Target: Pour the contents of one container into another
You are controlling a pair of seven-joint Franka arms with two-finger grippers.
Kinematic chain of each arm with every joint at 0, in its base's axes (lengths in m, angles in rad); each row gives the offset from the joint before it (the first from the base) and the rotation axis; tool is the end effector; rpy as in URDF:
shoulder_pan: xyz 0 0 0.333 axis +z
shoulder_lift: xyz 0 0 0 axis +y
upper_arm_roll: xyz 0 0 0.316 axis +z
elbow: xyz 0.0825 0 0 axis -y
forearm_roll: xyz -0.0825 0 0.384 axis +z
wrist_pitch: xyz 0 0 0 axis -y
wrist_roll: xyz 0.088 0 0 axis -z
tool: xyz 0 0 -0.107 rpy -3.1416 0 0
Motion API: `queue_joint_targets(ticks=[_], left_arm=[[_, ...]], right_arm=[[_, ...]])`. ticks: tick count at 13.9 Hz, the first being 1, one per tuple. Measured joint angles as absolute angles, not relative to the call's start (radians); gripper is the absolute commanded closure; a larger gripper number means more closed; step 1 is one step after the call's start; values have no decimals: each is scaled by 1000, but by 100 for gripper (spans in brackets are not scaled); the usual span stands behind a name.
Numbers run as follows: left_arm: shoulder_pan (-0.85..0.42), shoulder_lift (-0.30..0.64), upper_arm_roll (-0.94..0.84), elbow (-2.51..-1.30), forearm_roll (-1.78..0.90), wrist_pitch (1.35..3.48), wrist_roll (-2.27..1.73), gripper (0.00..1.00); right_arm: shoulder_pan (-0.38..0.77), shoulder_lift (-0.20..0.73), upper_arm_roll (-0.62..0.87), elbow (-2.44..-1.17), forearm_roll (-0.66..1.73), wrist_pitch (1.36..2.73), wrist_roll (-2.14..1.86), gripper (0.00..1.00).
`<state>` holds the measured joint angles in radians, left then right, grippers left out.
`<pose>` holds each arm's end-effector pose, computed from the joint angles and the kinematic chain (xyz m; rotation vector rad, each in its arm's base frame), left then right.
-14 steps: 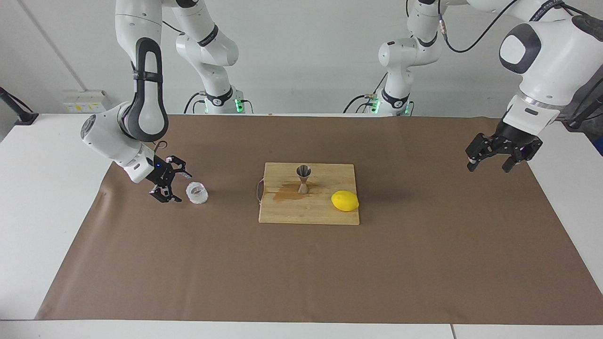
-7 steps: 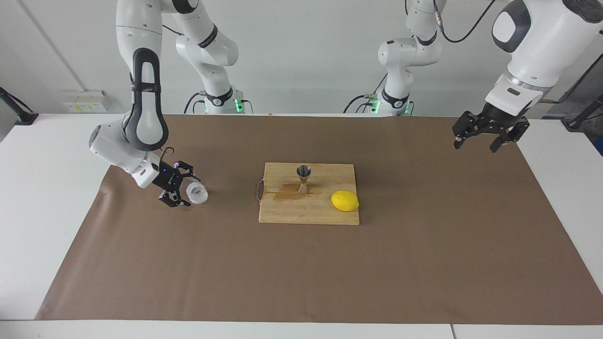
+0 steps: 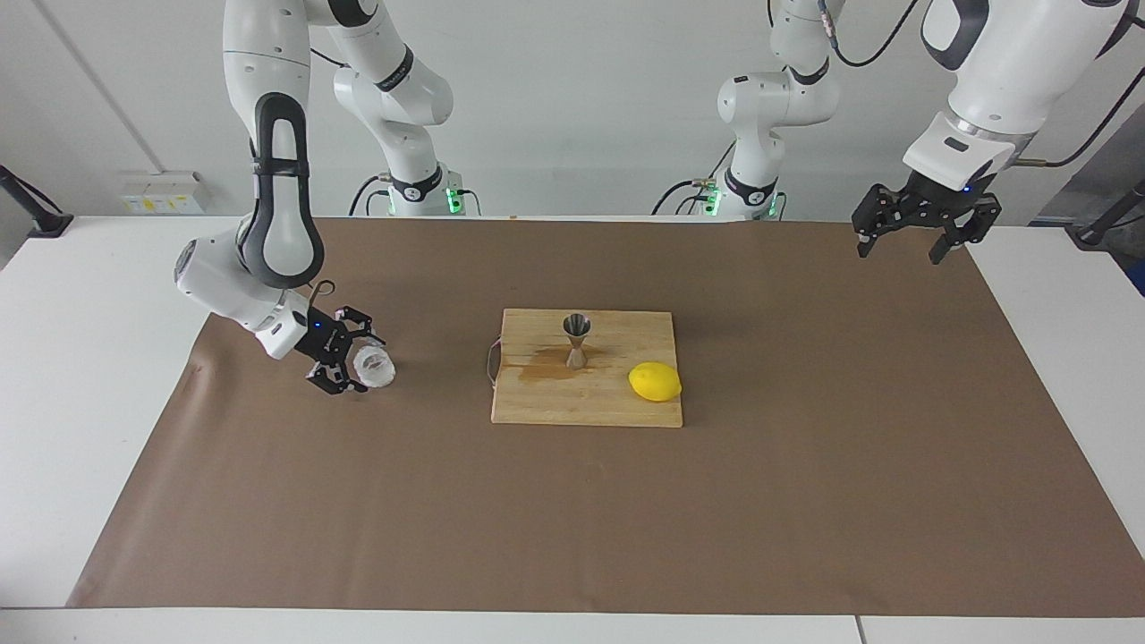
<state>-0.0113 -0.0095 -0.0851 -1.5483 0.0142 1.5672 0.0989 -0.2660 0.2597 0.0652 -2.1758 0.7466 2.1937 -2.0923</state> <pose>0.5492 -0.0518 0.6400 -3.1114 0.3044 -0.0443 0.5339 -0.0840 0.2604 -2.0483 -1.6701 -0.5676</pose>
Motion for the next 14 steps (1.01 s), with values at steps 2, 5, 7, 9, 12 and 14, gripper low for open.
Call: queue_joint_targets(ticks=[2,5,7,9,12,14], left_arm=[[-10,-23,-71,-1548,14,1552,99,0],[-9,-32,-68,-1548,14,1552,99,0],[-9,-33,-68,-1548,14,1558,99,0],[-9,-33,-68,-1548,13,1565,99,0],[-10,-33,-68,-1548,4,1588,99,0],[-10,-33,-68,-1548,2,1599,99,0]], right_arm=[[-262,260,66,-2176,747,2194,-2092,12],[-259,260,66,-2176,748,2194,-2092,58],[-259,260,66,-2175,748,2194,-2092,74],[-259,260,66,-2174,749,2194,-2092,81],[-259,260,67,-2173,757,2195,-2092,82],[-250,259,69,-2166,763,2197,-2092,82]])
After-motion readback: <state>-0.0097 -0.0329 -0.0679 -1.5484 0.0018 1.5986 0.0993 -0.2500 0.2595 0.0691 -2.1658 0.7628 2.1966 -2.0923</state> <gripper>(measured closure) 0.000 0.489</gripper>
